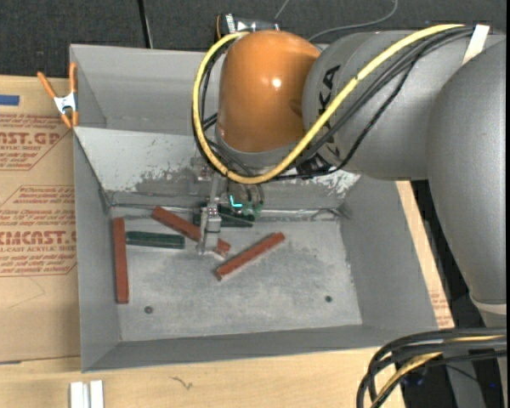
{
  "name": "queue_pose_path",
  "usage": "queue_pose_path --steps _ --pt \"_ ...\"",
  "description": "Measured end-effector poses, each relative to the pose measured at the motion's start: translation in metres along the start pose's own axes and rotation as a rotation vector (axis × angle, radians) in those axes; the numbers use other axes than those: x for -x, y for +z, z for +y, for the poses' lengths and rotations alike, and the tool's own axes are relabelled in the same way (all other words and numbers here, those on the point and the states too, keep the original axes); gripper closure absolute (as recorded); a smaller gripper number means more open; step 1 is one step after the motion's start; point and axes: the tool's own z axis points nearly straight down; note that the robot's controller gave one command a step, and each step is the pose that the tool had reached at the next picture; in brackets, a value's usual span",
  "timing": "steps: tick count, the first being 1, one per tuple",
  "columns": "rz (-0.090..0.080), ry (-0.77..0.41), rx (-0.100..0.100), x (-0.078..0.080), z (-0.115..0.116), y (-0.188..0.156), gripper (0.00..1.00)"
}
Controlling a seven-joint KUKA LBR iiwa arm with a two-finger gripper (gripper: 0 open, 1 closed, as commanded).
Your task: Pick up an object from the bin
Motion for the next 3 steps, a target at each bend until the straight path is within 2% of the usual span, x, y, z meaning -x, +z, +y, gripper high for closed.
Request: queue_pose_path --steps 1,2,3 --pt "0.0 -0.059 -0.002 0.004 -0.011 0.103 0.0" --pt "-0.007 -0.061 0.002 0.008 0.028 0.136 0.0" --pt "-0.009 -0.048 0.001 0.004 0.033 0.134 0.0"
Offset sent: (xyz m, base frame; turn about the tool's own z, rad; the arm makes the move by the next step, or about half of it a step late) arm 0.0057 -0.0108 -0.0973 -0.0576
